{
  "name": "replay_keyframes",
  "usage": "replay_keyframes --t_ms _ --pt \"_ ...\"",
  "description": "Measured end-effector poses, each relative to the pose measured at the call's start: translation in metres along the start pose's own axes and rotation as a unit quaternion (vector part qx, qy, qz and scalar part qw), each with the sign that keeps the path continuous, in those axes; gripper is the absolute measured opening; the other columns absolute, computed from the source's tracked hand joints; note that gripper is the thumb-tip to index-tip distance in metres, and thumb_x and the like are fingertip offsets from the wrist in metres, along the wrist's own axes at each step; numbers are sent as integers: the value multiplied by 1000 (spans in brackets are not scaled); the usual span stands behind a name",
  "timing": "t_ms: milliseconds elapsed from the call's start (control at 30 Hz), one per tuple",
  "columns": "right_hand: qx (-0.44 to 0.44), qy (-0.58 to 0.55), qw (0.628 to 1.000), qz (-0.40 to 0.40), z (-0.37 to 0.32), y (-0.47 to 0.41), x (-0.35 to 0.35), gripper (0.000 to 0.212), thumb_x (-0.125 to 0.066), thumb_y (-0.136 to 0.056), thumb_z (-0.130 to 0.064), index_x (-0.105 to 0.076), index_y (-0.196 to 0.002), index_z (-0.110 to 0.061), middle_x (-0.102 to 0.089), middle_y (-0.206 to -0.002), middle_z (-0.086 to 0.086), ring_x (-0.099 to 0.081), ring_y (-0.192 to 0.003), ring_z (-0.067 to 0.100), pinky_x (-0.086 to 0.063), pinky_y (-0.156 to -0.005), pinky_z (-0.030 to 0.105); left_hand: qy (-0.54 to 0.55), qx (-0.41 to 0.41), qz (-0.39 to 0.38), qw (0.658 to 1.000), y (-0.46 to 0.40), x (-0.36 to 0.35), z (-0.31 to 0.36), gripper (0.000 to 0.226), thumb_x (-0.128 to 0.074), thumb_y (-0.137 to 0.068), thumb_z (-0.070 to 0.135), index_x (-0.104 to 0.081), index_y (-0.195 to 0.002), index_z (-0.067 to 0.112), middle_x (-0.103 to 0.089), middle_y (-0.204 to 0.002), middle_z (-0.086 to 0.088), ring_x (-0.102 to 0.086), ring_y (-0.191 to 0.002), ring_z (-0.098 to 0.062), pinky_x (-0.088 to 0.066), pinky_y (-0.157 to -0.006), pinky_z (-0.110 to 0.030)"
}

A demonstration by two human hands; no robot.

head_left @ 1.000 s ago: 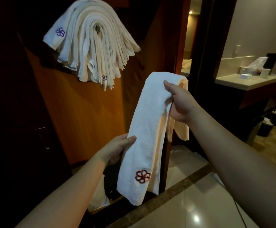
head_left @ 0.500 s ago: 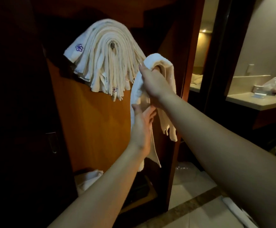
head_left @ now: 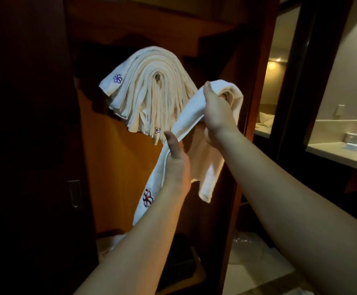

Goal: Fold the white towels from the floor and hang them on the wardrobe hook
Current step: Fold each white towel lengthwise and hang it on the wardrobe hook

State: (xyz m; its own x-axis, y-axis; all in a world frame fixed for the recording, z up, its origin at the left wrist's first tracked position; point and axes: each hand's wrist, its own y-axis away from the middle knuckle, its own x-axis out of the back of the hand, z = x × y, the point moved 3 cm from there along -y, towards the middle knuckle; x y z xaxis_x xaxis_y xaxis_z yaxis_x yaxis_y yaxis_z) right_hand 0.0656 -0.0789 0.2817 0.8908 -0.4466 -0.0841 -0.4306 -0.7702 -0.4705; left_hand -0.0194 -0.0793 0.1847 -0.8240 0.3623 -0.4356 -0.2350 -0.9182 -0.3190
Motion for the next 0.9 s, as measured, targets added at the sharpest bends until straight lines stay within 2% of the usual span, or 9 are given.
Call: replay_keyframes --t_ms 100,233,300,367,467,567,633,767,900 --pt "4 16 1000 17 7 3 4 83 -43 -89 -68 -40 -150 -10 -56 -139 4 -53 -129 24 -41 -113 47 29 -28 34 999 -8 16 10 92 -35 -74 91 -45 -147 37 -62 -129 24 -51 -124 4 -39 -95 -21" --pt "1 -24 999 48 20 -11 -2 71 -47 -82 -64 -50 -137 -20 -60 -128 0 -55 -124 21 -41 -113 48 14 -87 65 994 -39 40 40 72 -40 -88 77 -58 -139 29 -63 -138 5 -58 -127 -6 -44 -102 -28" --pt "0 -23 998 61 30 -24 -8 48 -47 -80 -65 -55 -115 -32 -60 -125 -4 -52 -125 20 -36 -115 50 6 -89 69 994 -59 51 55 73 -43 -88 75 -55 -142 27 -60 -143 0 -53 -135 -14 -37 -115 -43" --pt "10 -17 999 50 35 -41 -17 31 -47 -82 -65 -54 -101 -41 -62 -120 -9 -54 -125 18 -36 -116 48 -5 -92 74 993 -85 63 69 70 -45 -91 69 -52 -145 25 -56 -147 -2 -49 -137 -18 -37 -114 -43" --pt "21 24 999 16 39 -76 -31 54 -44 -95 -64 -63 -127 -25 -66 -100 -14 -62 -121 26 -51 -87 26 -50 -112 84 989 -125 83 92 56 -47 -97 58 -54 -142 25 -57 -143 1 -56 -123 -11 -44 -88 -24" --pt "32 52 998 0 43 -118 -43 66 -44 -94 -67 -61 -135 -18 -71 -113 -8 -63 -121 25 -47 -64 17 -89 -98 70 989 -170 102 117 50 -49 -93 57 -65 -128 25 -74 -118 -2 -69 -108 -17 -55 -89 -36" --pt "35 54 998 -2 42 -141 -56 74 -46 -83 -76 -66 -129 -22 -70 -126 1 -64 -119 24 -49 -69 17 -126 -99 68 985 -200 111 133 51 -48 -93 55 -65 -128 22 -71 -120 -8 -65 -114 -23 -52 -98 -44" --pt "53 -28 998 8 41 -194 -75 53 -57 -64 -85 -79 -92 -46 -78 -106 -10 -70 -108 8 -42 -105 33 -171 -120 78 975 -257 122 163 47 -45 -100 46 -61 -132 15 -64 -130 -14 -60 -118 -26 -49 -102 -45" --pt "82 -21 996 26 41 -251 -83 68 -53 -51 -100 -76 -95 -53 -76 -108 -18 -66 -113 3 -36 -100 32 -191 -117 2 975 -305 126 185 54 -43 -96 60 -70 -116 17 -75 -113 -11 -70 -106 -26 -52 -98 -43"
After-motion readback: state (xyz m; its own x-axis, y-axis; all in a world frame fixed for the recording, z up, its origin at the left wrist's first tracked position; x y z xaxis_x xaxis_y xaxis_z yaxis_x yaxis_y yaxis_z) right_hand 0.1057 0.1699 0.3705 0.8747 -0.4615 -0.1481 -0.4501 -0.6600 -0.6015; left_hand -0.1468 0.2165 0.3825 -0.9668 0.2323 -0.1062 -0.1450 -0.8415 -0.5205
